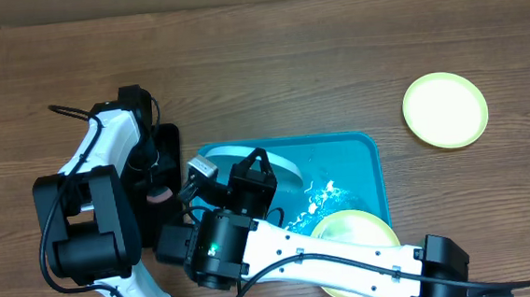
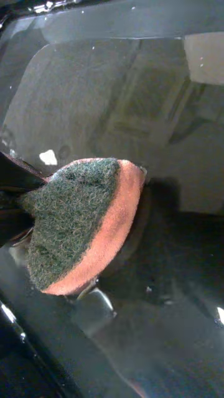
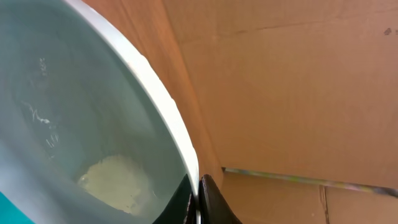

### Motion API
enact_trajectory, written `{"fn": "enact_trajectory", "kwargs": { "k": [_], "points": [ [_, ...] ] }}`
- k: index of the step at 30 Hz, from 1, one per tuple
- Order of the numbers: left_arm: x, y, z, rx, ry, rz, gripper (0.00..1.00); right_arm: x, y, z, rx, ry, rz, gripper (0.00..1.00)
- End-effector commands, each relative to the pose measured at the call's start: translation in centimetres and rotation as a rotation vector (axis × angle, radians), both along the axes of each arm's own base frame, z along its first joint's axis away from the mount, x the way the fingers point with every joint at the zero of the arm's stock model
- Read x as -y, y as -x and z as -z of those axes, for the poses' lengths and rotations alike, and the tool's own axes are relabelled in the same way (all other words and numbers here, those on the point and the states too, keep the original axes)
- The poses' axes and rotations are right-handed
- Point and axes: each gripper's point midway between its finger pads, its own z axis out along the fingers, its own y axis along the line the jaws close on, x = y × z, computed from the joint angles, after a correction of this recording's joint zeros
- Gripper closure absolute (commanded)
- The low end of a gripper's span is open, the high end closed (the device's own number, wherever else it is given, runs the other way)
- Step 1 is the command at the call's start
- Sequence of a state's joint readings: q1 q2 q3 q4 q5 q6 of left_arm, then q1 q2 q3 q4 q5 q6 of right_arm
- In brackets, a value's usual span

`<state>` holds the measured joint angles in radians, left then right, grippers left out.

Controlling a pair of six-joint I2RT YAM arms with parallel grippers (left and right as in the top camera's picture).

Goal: Clean dirty plates on tray and stack at the side
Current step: 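Carry the light-blue plate up and right with the right gripper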

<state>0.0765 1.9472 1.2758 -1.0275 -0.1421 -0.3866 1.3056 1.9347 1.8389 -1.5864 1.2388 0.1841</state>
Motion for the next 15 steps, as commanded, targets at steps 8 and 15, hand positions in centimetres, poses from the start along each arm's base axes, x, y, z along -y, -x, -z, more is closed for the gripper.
{"fn": "enact_trajectory", "kwargs": {
  "k": [8,15],
  "points": [
    [0.0,0.0,0.1,0.003,0.004,-0.006,0.96,0.0,-0.2,-2.3,0.055,-0.076,0.000,0.96],
    [0.0,0.0,0.1,0.003,0.005,-0.005,0.96,-0.2,-0.4,3.4,-0.267,-0.361,0.141,0.96]
  ]
}}
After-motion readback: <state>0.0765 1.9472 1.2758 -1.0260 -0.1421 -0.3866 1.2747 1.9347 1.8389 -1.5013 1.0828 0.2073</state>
